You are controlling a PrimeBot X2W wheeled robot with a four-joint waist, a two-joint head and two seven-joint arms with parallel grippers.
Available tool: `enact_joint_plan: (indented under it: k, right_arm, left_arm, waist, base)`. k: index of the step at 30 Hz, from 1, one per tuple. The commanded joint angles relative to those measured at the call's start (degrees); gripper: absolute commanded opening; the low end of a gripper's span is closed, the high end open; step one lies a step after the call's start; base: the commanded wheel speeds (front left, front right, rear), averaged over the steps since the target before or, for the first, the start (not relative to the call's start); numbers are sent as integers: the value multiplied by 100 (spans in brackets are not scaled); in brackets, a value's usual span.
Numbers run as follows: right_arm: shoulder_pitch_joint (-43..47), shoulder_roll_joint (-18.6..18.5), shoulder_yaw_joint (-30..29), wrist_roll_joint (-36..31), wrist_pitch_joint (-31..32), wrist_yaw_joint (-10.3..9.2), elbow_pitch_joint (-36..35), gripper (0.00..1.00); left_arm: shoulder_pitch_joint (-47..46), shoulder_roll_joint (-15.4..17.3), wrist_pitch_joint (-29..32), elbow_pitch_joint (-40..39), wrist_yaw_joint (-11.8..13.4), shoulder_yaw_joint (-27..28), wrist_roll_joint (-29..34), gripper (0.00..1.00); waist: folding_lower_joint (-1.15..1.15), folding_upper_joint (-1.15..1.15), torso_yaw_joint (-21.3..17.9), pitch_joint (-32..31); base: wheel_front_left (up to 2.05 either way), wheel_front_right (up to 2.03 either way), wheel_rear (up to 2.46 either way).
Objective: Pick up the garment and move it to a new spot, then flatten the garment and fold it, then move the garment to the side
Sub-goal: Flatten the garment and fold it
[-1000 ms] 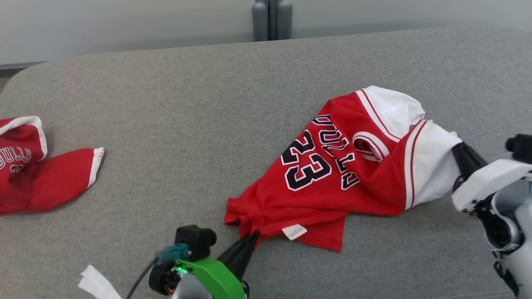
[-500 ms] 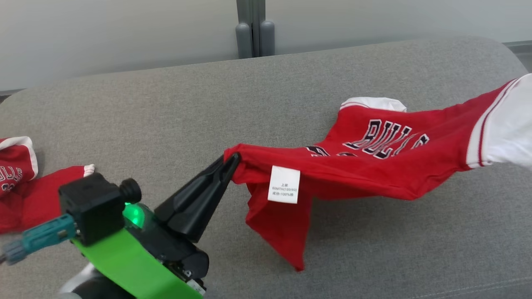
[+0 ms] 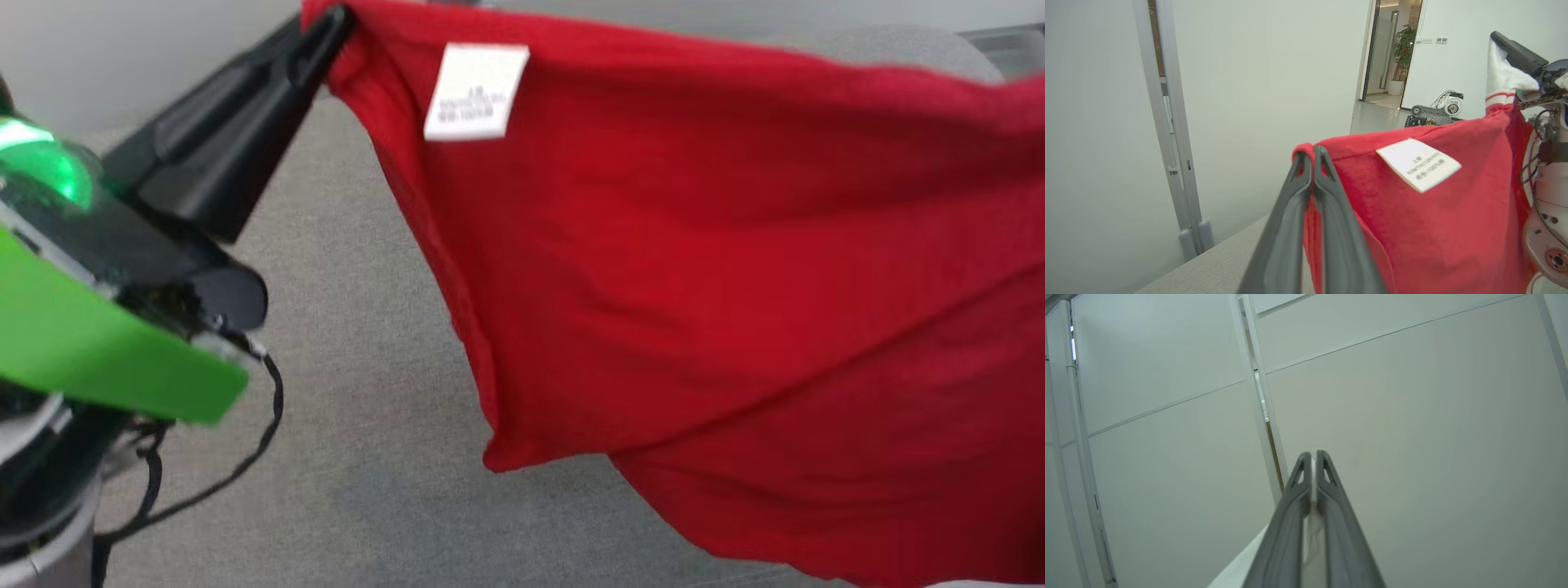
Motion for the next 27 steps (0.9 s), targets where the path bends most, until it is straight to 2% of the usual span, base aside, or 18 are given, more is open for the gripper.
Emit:
enact_joint_plan:
  k: [1, 4, 7, 9, 11, 14, 17, 21, 25, 27]
  right_arm:
    - [-383, 102, 113, -260, 64, -1, 236, 0]
    - [-1283, 272, 445, -991, 5, -1, 973, 0]
    - [-2061, 429, 817, -1670, -363, -1, 1763, 0]
    - [-2651, 574, 1061, -2077, -811, 0, 2338, 0]
    - [-3200, 693, 1280, -2460, -1366, 0, 2961, 0]
    - [-3900, 881, 1458, -2894, -2237, -1, 3873, 0]
    - [-4362, 1029, 1438, -2989, -2878, -1, 4521, 0]
    - [-4043, 1123, 1650, -2688, -3347, -1, 5032, 0]
    - [-2749, 1108, 2009, -2003, -3716, -1, 4794, 0]
    - [-1686, 1044, 2213, -1632, -3859, 0, 4419, 0]
  left_arm:
    - [-328, 0, 61, 256, -10, 11, -25, 0]
    - [-1129, 13, 146, 1105, -110, -85, 150, 0]
    - [-1968, -98, 47, 2087, -230, -217, 425, 0]
    - [-2689, 49, -236, 2809, -456, -364, 1030, 0]
    - [-3279, -119, -666, 3588, -541, -424, 1338, 0]
    - [-4263, -290, -1684, 4637, -746, -530, 1874, 0]
    - [-4753, -388, -2549, 5575, -828, -703, 2292, 0]
    - [-4835, -546, -3349, 6574, -927, -987, 2398, 0]
    - [-4061, -539, -4032, 7129, -971, -1285, 2261, 0]
    - [-3414, -483, -4283, 7203, -975, -1497, 2140, 0]
  waist:
    - [0, 0, 55, 517]
    - [0, 0, 134, 975]
    - [0, 0, 188, 1412]
    - [0, 0, 187, 1685]
    - [0, 0, 119, 1882]
    - [0, 0, 17, 2071]
    - [0, 0, -97, 2202]
    - [0, 0, -227, 2262]
    - [0, 0, -284, 2079]
    - [0, 0, -290, 1935]
  base:
    - [0, 0, 0]
    - [0, 0, 0]
    - [0, 0, 0]
    - [0, 0, 0]
    - [0, 0, 0]
    - [0, 0, 0]
    - [0, 0, 0]
    - [0, 0, 0]
    - [0, 0, 0]
    - [0, 0, 0]
